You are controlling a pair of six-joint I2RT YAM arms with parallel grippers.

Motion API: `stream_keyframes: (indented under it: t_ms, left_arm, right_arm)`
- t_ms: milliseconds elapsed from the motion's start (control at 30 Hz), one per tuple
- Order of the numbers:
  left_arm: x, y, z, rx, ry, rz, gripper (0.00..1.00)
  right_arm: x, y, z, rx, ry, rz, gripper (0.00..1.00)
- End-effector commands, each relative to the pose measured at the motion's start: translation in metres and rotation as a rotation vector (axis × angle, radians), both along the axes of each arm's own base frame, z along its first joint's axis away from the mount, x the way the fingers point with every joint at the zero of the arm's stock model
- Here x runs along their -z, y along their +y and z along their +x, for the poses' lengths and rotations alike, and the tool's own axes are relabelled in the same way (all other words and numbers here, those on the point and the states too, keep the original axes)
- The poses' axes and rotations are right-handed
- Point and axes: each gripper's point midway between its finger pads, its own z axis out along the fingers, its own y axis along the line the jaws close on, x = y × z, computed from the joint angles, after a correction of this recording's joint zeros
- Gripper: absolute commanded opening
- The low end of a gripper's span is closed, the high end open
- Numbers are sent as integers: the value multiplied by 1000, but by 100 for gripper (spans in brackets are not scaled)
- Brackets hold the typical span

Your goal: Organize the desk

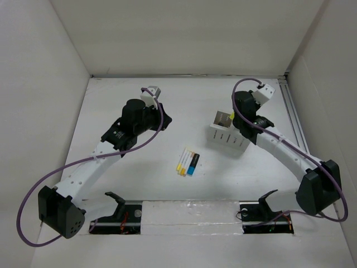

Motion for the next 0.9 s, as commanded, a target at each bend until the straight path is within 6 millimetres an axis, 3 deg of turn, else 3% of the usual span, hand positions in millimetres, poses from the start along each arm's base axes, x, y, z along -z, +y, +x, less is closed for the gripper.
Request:
stream_keyframes:
  t_ms: [0,200,567,867]
  left_arm:
    - [-20,-3,3,6,-47,-39,16]
    - [-18,-1,4,-5,-47,-30,16]
    - [-21,-1,4,-5,-55,-35,16]
    - [-16,-3,6,-1,-41,-28,16]
  right_arm:
    - [-31,-4,14,23,-90,3,0]
    - [-15,1,25,25,-50,-54,0]
    - [18,30,17,-35,11,-96,0]
    - [25,41,-4,-30,52,-157,17]
